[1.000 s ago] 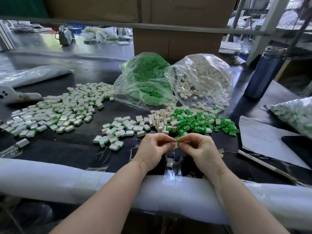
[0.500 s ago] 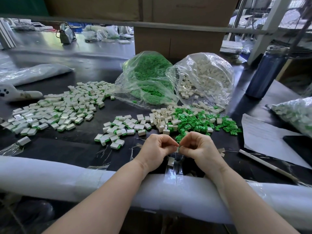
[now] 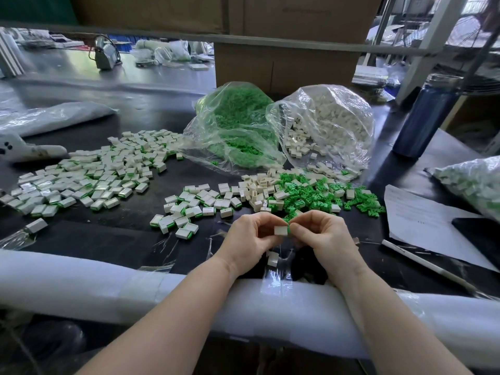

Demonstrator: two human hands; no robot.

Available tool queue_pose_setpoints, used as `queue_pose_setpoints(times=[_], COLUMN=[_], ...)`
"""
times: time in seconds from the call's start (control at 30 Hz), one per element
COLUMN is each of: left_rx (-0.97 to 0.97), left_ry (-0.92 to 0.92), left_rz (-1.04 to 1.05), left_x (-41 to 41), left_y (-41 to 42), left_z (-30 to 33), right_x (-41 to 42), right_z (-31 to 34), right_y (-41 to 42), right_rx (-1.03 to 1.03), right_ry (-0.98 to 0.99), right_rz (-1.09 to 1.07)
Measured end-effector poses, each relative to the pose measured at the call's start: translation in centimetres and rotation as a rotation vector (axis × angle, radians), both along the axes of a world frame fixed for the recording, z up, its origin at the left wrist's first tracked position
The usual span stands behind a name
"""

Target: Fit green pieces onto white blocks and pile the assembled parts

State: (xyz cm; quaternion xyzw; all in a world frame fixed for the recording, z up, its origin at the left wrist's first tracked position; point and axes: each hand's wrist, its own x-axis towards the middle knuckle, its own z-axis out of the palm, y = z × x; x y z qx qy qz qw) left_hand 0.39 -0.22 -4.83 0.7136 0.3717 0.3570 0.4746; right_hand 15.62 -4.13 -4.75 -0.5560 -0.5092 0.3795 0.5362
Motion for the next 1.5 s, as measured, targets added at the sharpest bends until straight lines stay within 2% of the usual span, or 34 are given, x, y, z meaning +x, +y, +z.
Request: queue_pose_setpoints(times=[0.13, 0.37, 0.7, 0.97, 1.17, 1.5], left_rx=[-0.009, -0.01, 0.046, 0.108, -0.007, 0.122], left_ry=[-0.009, 0.013, 0.148, 0.197, 0.106, 0.202], left_rz=[0.047, 0.077, 0.053, 0.071, 0.047, 0.068], left_x=[0.06, -0.07, -0.21, -0.11, -0.14, -0.11], left_y=[0.13, 0.31, 0.04, -0.06, 0.15, 0.08], left_z=[-0.17, -0.15, -0.1, -0.06, 0.12, -0.26], right_x=[0.04, -0.26, -0.26, -0.4, -0.37, -0.18], right_z=[0.11, -0.21, -0.1, -0.12, 0.0, -0.09], right_y=[-0.16, 0.07, 0.1, 0.08, -0.01, 0.05], right_rx=[0.0, -0.038, -0.065, -0.068, -0.04, -0.079], right_ry=[0.038, -0.071, -0.259, -0.287, -0.253, -0.303], right_rz=[0.011, -0.003, 0.017, 0.01, 0.025, 0.052])
